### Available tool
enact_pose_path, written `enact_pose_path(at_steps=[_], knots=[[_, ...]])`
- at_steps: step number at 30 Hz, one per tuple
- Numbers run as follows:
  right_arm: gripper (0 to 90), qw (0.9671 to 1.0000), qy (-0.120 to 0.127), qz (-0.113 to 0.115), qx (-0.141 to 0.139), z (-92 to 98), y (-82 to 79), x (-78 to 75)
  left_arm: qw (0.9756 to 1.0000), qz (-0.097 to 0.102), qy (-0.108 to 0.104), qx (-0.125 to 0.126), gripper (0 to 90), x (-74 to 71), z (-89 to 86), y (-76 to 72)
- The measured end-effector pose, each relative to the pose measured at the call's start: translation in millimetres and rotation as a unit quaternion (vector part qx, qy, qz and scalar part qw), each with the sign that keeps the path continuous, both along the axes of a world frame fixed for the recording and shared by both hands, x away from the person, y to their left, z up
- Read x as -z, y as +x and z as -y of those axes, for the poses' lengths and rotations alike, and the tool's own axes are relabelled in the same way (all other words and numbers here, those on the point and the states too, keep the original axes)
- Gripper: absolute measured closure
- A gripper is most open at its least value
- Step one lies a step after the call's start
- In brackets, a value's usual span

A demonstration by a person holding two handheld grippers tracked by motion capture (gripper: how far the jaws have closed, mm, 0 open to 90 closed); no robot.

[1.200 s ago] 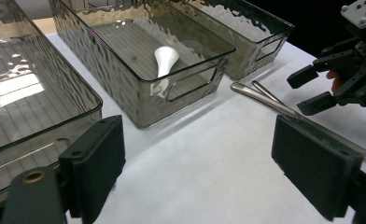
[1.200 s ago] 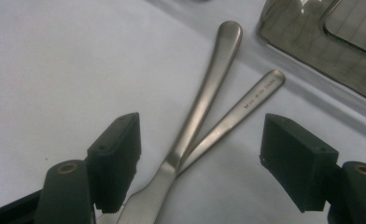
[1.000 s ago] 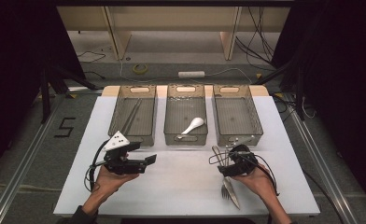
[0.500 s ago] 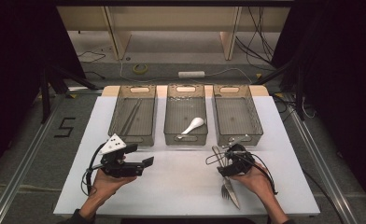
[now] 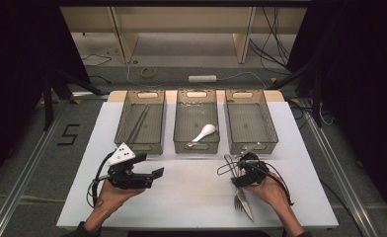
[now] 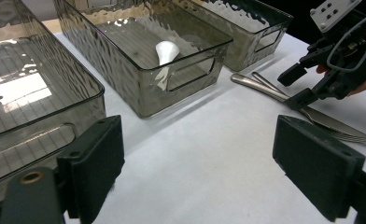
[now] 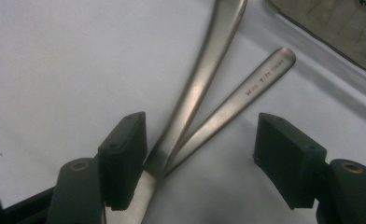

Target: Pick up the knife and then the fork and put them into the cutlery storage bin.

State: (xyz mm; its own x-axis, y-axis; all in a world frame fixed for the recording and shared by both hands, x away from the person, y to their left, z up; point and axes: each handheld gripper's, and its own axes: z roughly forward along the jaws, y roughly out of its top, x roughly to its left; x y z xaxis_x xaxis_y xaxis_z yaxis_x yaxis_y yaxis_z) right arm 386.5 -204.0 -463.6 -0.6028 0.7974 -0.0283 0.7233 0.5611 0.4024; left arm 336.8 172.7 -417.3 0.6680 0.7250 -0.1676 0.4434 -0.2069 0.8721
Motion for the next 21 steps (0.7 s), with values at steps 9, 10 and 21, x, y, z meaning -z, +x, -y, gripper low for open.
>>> enact_pose_path(at_steps=[9,10,21], knots=[[39.3,0.9999,-0.01,-0.008,-0.003,-3.2,-0.4,1.1,1.0,0.006,0.006,0.004,16.2,-0.2,-0.1,-3.2],[40.1,0.9999,-0.009,-0.01,-0.003,-3.3,-0.4,1.1,1.0,0.006,0.006,0.004,16.2,-0.5,0.0,-3.5],[49.9,0.9997,-0.009,-0.018,-0.017,-5.5,-0.2,-0.2,0.9999,0.006,0.013,0.007,16.2,0.0,2.0,-4.1]])
